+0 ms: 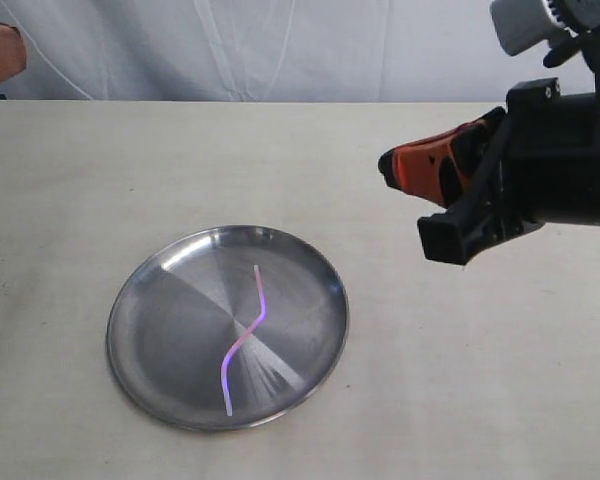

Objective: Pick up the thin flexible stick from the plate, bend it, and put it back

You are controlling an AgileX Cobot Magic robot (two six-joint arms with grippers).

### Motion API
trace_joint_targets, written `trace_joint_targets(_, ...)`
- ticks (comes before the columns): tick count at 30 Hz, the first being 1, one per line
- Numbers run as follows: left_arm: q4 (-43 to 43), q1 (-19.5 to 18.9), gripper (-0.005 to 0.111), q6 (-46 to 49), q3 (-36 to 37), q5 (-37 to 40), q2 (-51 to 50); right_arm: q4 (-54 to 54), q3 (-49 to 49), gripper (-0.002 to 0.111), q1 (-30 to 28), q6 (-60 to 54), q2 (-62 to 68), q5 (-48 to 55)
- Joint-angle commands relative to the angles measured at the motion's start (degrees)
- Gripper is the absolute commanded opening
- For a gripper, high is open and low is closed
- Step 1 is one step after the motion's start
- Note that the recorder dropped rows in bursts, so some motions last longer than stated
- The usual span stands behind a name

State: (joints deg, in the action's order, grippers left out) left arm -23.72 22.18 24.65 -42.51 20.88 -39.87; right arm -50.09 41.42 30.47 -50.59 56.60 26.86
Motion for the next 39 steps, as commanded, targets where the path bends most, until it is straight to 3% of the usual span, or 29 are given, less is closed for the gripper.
trace_joint_targets(1, 0.3, 0.0, 0.000, -0.3, 0.3, 0.0, -0.1, 2.4, -1.1, -0.001, -1.5, 0.3, -7.9, -6.7)
trace_joint_targets(10, 0.3, 0.0, 0.000, -0.3, 0.3, -0.3, -0.1, -1.9, -15.2, -0.001, -18.5, 0.3, -31.9, -11.1)
trace_joint_targets(18, 0.3, 0.0, 0.000, -0.3, 0.3, -0.3, -0.1, 0.8, -20.8, -0.001, -19.0, 2.9, -35.6, -17.8)
trace_joint_targets(26, 0.3, 0.0, 0.000, -0.3, 0.3, -0.3, -0.1, 27.1, -29.0, -0.001, -19.1, 35.7, -36.5, -25.1)
trace_joint_targets(31, 0.3, 0.0, 0.000, -0.3, 0.3, -0.3, -0.1, 31.6, -35.1, -0.001, -19.3, 41.7, -39.3, -28.5)
trace_joint_targets(39, 0.3, 0.0, 0.000, -0.3, 0.3, -0.3, -0.1, 32.5, -40.3, -0.001, -29.1, 45.5, -46.8, -23.5)
